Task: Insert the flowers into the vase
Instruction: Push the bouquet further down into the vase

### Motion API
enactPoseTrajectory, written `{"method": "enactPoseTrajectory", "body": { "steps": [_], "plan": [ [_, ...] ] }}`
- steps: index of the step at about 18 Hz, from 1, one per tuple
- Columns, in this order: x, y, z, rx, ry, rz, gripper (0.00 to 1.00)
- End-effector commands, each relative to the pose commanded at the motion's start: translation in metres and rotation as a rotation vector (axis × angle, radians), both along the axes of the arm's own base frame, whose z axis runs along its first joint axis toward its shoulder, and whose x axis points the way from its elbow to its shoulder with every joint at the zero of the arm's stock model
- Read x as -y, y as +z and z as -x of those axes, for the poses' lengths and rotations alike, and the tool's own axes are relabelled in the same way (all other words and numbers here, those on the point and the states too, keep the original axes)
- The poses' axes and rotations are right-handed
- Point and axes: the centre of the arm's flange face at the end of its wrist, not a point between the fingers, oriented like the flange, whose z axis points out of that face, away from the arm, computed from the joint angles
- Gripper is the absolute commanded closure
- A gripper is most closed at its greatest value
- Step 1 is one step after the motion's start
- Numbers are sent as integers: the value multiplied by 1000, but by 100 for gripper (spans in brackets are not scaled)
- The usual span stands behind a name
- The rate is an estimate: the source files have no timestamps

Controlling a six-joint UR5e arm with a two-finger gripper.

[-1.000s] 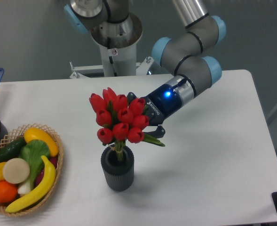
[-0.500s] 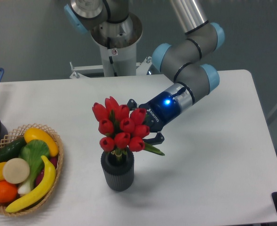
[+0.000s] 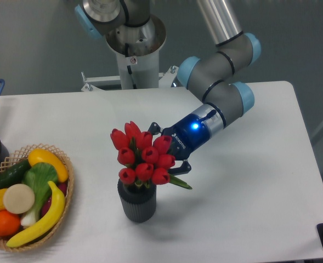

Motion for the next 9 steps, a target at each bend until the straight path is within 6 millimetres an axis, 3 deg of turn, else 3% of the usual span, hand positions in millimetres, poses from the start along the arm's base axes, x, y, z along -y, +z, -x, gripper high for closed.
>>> {"method": "enactPoseTrajectory", "body": {
  "steps": [9],
  "plan": [
    [1,-18,0,16,2,19,60]
  ]
}}
